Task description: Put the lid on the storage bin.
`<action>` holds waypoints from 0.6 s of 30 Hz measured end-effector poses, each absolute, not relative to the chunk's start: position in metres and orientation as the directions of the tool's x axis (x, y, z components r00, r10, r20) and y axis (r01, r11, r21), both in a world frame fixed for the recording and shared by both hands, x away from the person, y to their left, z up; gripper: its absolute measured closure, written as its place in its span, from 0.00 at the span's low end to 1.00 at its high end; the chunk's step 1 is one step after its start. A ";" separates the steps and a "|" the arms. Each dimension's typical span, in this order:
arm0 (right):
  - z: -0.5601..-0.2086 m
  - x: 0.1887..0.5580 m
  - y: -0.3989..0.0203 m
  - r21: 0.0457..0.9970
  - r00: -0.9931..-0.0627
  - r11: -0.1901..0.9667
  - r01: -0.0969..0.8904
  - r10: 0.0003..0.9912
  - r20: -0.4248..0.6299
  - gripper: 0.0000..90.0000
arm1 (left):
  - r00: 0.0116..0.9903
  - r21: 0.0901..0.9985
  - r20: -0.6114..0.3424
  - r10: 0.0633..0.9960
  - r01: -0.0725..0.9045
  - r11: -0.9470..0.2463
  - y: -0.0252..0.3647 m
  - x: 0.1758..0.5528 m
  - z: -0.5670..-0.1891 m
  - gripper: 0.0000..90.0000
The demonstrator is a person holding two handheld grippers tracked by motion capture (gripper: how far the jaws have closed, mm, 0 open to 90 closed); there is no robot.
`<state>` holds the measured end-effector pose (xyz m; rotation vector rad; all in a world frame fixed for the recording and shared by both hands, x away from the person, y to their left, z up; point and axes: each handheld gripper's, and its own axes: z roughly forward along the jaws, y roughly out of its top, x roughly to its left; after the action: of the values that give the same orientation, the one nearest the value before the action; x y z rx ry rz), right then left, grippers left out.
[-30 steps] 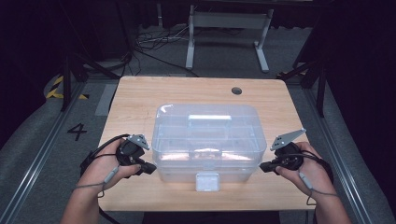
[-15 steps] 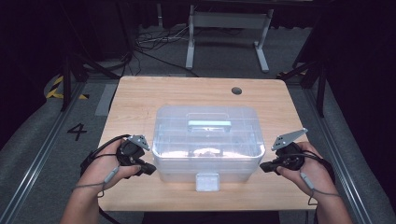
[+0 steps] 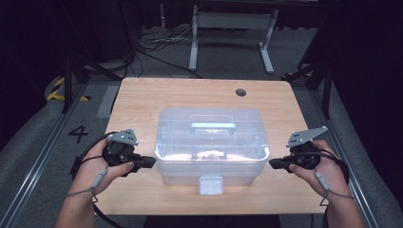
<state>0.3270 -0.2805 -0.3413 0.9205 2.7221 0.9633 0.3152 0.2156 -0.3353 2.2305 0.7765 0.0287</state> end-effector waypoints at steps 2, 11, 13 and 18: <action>-0.340 0.327 -0.282 0.611 -0.807 0.606 0.509 0.583 0.094 1.00 | 0.814 0.682 -0.204 0.544 0.517 -0.517 0.218 0.315 -0.334 0.96; -0.330 0.335 -0.300 0.736 -0.752 0.470 0.487 0.654 0.080 1.00 | 0.721 0.748 -0.188 0.667 0.545 -0.379 0.240 0.314 -0.333 0.96; -0.329 0.339 -0.303 0.755 -0.735 0.440 0.487 0.673 0.082 1.00 | 0.691 0.763 -0.182 0.699 0.548 -0.343 0.245 0.314 -0.333 0.95; -0.333 0.347 -0.314 0.784 -0.696 0.386 0.486 0.713 0.081 1.00 | 0.646 0.774 -0.162 0.746 0.552 -0.311 0.253 0.316 -0.335 0.95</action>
<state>0.3468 -0.3143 -0.3326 1.0574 2.3774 1.2071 0.3158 0.2527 -0.3352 2.0044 1.0122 0.2845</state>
